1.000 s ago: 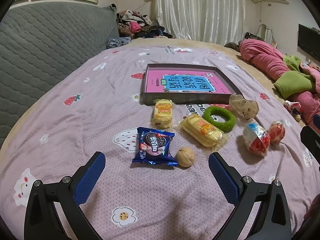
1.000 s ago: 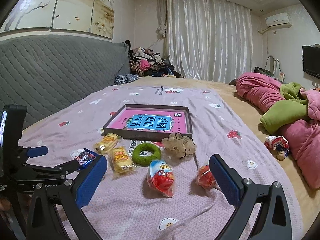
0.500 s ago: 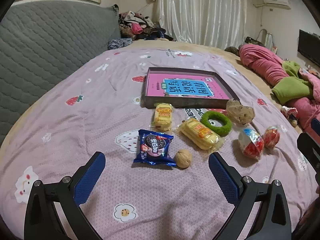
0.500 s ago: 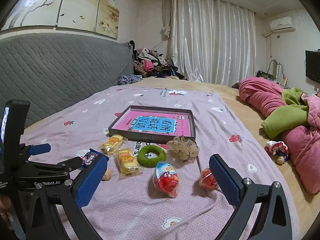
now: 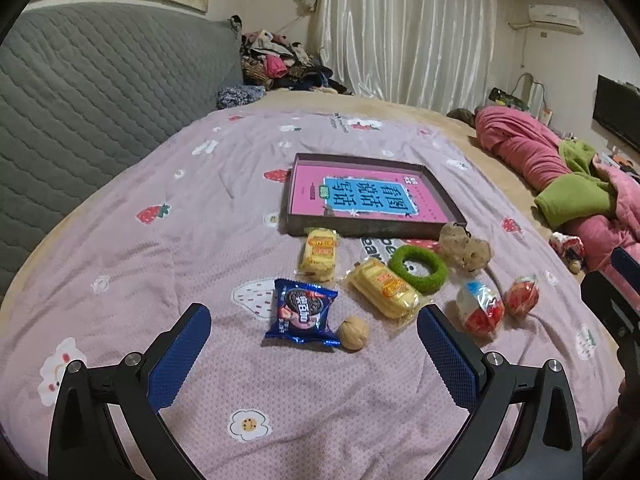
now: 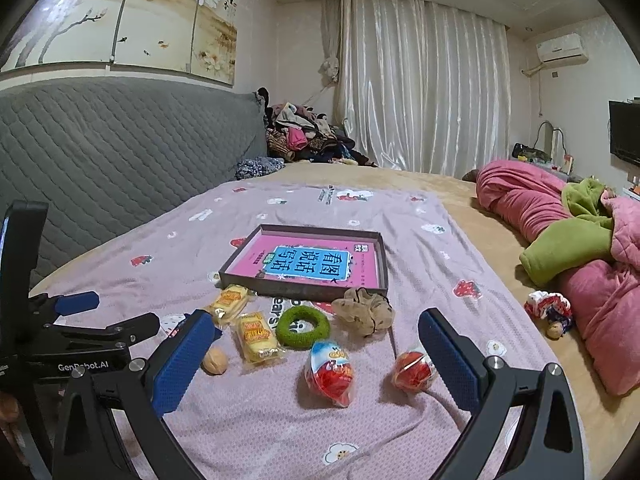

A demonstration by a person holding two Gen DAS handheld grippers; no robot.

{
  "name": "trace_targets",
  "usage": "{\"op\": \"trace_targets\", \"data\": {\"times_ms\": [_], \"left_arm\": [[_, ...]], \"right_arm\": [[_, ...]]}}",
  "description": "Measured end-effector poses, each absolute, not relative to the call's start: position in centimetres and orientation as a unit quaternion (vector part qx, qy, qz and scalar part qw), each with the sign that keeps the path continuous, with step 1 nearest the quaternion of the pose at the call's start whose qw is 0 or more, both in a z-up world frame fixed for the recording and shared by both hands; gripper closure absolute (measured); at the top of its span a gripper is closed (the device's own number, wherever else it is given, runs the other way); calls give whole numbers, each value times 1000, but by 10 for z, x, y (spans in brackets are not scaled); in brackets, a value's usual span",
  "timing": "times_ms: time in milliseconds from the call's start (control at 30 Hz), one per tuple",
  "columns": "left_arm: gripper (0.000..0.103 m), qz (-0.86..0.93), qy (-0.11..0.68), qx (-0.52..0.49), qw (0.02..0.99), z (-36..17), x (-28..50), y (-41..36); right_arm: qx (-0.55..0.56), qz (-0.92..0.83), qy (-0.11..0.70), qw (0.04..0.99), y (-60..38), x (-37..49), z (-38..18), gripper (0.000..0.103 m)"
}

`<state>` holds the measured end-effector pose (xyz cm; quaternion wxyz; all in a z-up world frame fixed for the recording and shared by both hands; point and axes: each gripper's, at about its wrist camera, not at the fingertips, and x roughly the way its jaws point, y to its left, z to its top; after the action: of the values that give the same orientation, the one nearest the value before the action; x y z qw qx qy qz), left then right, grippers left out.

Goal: Organize objects
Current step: 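Move both tools toward the blue cookie packet and the Kinder egg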

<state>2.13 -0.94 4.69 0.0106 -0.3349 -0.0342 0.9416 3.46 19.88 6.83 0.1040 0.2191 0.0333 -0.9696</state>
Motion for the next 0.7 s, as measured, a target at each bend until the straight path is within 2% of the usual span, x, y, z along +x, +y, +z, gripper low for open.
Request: {"op": "trace_targets", "data": {"times_ms": [500, 700], "left_arm": [[0, 946, -23, -324, -5, 91, -16, -26], [0, 942, -12, -336, -7, 81, -32, -28]], "right_arm": [[233, -966, 28, 110, 195, 5, 91, 0], [265, -955, 21, 130, 192, -18, 80, 0]]}}
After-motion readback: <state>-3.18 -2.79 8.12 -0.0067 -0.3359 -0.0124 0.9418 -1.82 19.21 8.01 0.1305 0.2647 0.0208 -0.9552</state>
